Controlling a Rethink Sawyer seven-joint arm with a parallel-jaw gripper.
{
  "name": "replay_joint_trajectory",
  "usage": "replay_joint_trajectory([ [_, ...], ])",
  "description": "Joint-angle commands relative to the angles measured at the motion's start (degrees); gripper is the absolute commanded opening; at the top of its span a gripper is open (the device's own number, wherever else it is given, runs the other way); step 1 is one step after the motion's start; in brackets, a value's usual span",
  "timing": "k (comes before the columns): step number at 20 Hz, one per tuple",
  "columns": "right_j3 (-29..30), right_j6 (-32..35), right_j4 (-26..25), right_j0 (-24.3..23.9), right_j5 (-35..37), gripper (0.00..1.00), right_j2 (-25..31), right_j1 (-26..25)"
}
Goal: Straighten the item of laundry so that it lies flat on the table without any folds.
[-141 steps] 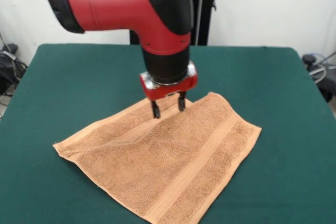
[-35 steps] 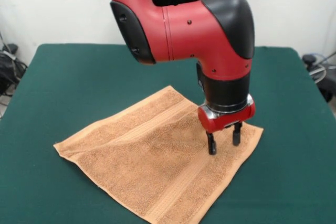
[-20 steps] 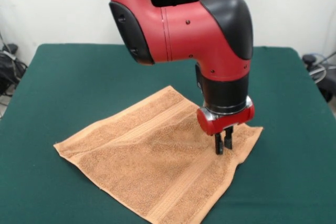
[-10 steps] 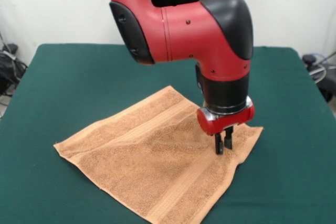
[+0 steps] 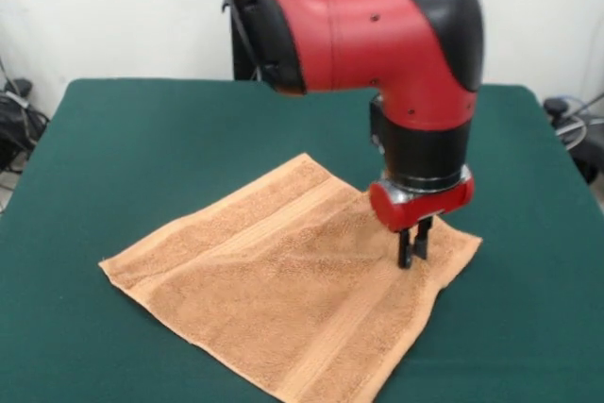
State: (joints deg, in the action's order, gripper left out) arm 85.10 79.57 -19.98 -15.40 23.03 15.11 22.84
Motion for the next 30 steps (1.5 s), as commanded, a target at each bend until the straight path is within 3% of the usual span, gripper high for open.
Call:
replay_joint_trajectory([
  [1, -1.63, 19.40, 5.46, 10.44, 3.70, 0.00, -5.46, 0.06],
  [7, -3.60, 21.91, 10.36, 15.43, -1.58, 0.00, -9.15, -4.49],
  [16, -1.84, 19.23, 12.49, 14.51, -4.59, 0.00, -9.15, -5.21],
  [17, -1.08, 18.16, 12.77, 13.75, -6.01, 1.00, -8.38, -5.16],
  [20, 0.73, 19.23, 12.67, 13.82, -9.12, 1.00, -8.30, -4.58],
  [26, 1.91, 17.32, 13.10, 12.35, -8.35, 1.00, -7.60, -4.12],
  [30, 4.24, 16.68, 14.02, 12.62, -3.81, 1.00, -8.76, 0.64],
])
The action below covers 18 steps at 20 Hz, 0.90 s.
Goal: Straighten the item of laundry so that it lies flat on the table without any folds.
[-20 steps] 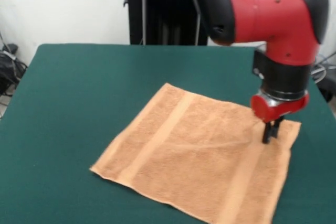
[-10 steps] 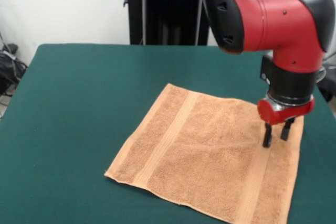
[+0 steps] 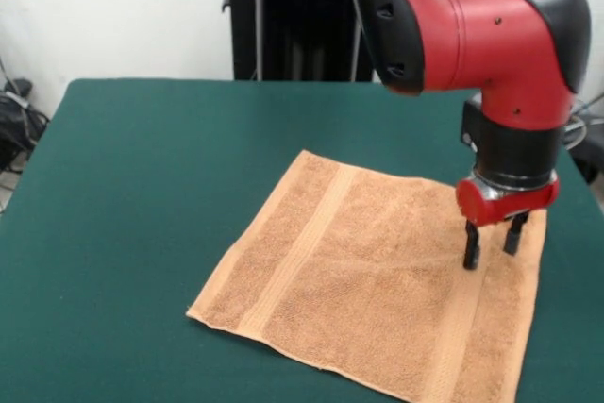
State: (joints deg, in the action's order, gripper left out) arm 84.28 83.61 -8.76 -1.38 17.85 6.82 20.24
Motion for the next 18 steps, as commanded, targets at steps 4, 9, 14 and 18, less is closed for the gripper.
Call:
replay_joint_trajectory([
  [4, 9.66, 13.06, 4.78, -0.15, 9.06, 1.00, -2.49, 13.45],
  [9, 10.38, 12.73, 6.63, 1.32, 17.84, 1.00, -4.57, 19.92],
  [14, 10.35, 11.45, 5.87, 2.47, 22.18, 1.00, -5.73, 23.56],
  [18, 13.54, 10.33, 4.58, 2.00, 18.96, 1.00, -5.35, 25.55],
])
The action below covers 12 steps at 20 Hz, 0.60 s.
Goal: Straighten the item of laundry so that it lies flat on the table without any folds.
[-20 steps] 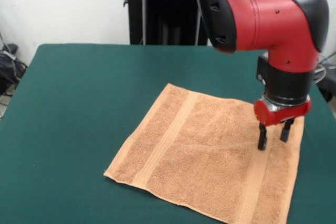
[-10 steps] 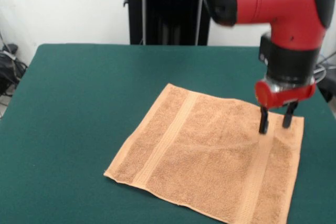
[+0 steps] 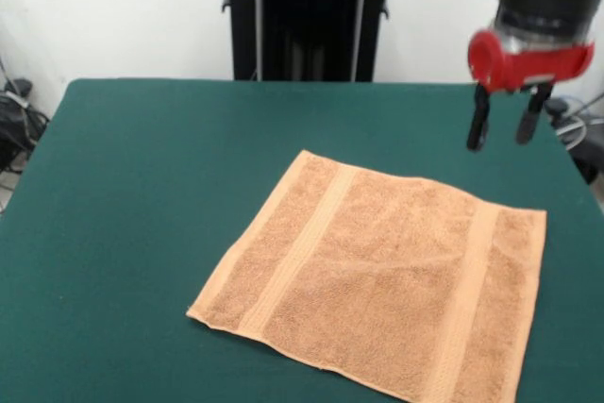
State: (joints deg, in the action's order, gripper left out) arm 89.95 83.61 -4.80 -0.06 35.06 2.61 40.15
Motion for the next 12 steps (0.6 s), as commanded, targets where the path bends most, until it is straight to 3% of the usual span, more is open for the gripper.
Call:
replay_joint_trajectory([
  [1, 9.00, 10.42, 0.63, 0.52, 0.63, 1.00, -1.02, 6.25],
  [7, 13.71, 11.44, 0.55, 0.99, 0.62, 1.00, -2.39, 11.87],
  [12, 14.10, 11.14, 0.36, 0.50, 1.91, 1.00, -2.20, 12.25],
])
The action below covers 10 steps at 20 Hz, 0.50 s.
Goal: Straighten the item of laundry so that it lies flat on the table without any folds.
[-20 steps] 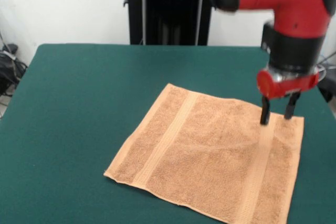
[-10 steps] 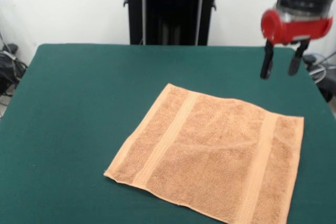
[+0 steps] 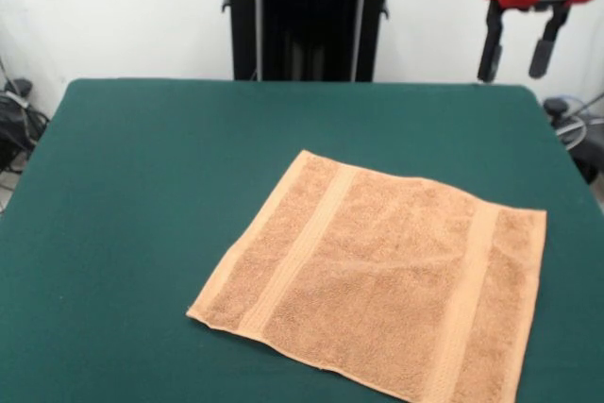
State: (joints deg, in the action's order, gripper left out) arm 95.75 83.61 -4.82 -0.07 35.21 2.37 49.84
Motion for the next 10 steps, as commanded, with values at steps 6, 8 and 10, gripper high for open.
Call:
replay_joint_trajectory([
  [6, 8.92, 11.97, -0.22, 0.65, 1.08, 1.00, -2.60, 2.43],
  [8, 9.28, 11.90, -0.39, 0.24, -0.21, 1.00, -2.40, 1.83],
  [10, 9.29, 12.50, -0.75, 0.67, -0.79, 1.00, -2.81, 1.60],
])
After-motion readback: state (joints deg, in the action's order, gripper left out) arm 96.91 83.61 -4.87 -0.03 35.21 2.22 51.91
